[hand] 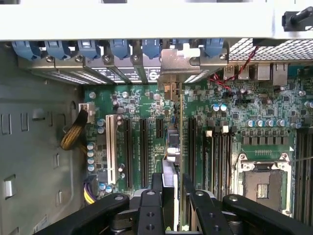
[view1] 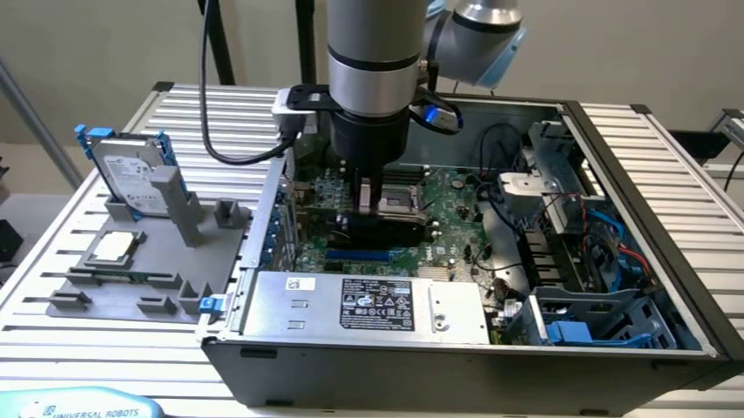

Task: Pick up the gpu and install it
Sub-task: 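Insert the gpu into the slot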

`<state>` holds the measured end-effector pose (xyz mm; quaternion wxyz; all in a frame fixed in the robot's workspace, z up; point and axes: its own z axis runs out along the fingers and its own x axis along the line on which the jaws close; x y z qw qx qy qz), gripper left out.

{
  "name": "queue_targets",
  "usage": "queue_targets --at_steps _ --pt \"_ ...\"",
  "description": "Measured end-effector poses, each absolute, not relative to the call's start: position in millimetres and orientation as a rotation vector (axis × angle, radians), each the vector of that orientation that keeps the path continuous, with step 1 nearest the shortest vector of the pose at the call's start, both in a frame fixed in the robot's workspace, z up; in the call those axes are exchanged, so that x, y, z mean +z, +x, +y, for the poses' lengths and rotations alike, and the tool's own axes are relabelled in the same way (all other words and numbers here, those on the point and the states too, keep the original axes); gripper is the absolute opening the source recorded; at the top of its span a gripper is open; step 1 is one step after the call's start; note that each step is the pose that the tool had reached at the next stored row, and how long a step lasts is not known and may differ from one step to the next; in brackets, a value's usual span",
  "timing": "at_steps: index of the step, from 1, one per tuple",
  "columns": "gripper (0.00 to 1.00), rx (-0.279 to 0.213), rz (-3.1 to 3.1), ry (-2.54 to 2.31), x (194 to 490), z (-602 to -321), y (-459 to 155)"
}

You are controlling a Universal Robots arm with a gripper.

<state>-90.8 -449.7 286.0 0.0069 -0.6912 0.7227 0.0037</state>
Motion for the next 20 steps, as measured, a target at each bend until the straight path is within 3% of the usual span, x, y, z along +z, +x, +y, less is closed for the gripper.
queue_targets --at_steps 20 --pt "0.27 0.019 2.284 -2.131 276.7 -449.8 -93.4"
